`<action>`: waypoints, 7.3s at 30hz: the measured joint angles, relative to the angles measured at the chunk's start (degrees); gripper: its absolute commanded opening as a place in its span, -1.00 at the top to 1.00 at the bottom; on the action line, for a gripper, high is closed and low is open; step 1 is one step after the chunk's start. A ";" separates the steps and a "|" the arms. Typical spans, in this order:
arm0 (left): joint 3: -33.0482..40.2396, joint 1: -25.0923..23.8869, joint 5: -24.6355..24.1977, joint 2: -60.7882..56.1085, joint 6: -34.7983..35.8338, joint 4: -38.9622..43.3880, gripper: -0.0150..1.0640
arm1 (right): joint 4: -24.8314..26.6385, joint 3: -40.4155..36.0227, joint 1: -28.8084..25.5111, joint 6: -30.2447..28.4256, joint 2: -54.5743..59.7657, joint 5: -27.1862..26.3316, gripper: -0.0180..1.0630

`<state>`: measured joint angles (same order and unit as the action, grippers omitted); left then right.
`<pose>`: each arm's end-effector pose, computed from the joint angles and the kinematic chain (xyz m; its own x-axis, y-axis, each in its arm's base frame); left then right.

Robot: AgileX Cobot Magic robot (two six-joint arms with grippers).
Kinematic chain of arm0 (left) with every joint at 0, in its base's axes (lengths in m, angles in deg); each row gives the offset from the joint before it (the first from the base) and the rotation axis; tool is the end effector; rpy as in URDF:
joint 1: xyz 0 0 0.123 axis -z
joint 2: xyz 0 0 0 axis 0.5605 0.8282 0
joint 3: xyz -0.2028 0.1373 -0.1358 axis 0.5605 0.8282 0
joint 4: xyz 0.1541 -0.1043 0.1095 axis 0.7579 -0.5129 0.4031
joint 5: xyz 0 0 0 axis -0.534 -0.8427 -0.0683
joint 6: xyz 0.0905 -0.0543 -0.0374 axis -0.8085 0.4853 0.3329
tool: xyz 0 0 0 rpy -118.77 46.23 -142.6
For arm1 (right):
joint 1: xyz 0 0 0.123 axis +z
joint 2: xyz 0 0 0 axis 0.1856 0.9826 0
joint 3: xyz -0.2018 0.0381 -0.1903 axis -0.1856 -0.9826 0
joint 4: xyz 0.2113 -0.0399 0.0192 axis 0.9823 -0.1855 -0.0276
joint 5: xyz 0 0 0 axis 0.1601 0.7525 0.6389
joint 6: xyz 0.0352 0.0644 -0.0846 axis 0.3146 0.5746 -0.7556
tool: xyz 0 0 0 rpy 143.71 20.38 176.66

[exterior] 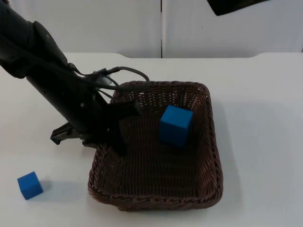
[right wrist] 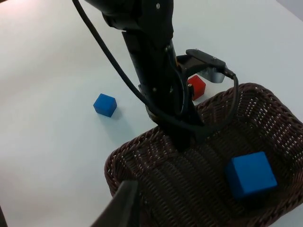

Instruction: Pick up the basket with the left hand and place the largest block into the basket with the right hand.

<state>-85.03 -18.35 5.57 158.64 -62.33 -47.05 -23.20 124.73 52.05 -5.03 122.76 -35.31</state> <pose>0.3288 -0.1410 0.0909 -0.9988 -0.0109 -0.0475 0.0114 0.8953 -0.4452 0.1731 0.1807 0.3543 -0.3179 -0.5495 -0.7727 -0.8410 0.5397 -0.0378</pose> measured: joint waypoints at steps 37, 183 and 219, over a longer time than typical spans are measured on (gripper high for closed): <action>0.00 0.00 3.21 -8.80 -3.57 1.63 -0.97 | 0.00 0.00 0.00 0.00 -0.74 0.58 -0.99; 38.31 1.91 -23.89 -121.50 16.56 42.19 -0.97 | -16.14 -37.49 0.00 23.95 -71.88 20.68 -0.99; 38.31 -5.69 -23.89 -121.50 16.56 42.19 -0.97 | -16.14 -37.49 0.00 24.37 -71.88 20.68 -0.99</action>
<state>-46.72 -24.04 -18.32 37.14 -45.76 -4.86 -39.34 87.25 52.05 19.34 50.88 -14.63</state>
